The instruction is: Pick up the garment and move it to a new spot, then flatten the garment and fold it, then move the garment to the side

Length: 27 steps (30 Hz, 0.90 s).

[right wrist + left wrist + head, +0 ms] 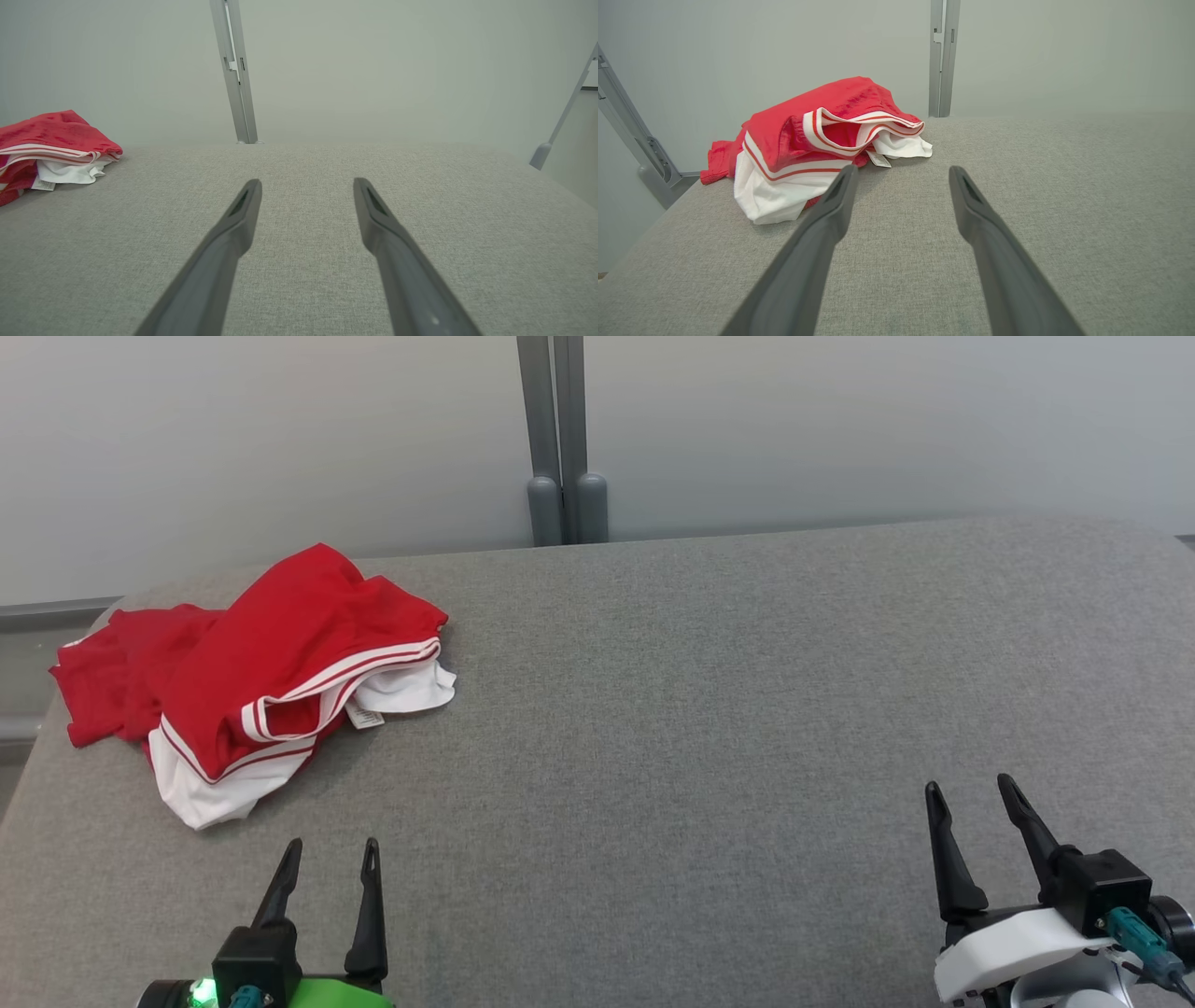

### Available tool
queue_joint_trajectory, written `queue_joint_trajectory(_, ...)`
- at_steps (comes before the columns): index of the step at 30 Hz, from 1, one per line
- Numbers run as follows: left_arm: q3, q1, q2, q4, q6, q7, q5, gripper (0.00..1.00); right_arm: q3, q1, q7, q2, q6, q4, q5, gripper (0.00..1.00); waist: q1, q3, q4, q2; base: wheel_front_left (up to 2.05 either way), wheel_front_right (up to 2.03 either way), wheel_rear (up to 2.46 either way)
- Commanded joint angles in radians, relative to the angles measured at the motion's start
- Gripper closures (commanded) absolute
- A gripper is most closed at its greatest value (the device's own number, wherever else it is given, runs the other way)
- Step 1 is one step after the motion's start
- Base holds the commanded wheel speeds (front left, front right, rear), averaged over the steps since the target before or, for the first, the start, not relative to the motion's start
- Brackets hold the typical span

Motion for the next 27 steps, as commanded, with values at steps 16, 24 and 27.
queue_joint_trajectory(16,0.025,0.012,-0.002,-0.001,-0.015,-0.008,-0.014,0.00,-0.024,0.012,-0.008,0.011,0.000,0.009,0.020,0.00,0.0000,-0.001,-0.004,-0.0001,0.00,0.00,0.00)
queue_joint_trajectory(24,0.021,0.004,-0.002,-0.004,-0.016,-0.008,-0.017,0.00,-0.022,0.006,-0.008,0.011,0.000,0.008,0.017,0.00,0.0000,0.006,-0.008,-0.0001,0.00,0.00,0.00)
queue_joint_trajectory(27,0.011,-0.006,-0.002,-0.001,-0.017,-0.008,-0.017,0.00,-0.026,0.014,-0.008,0.010,0.000,0.005,0.019,0.00,0.0000,0.006,0.004,-0.0001,0.00,0.00,0.00)
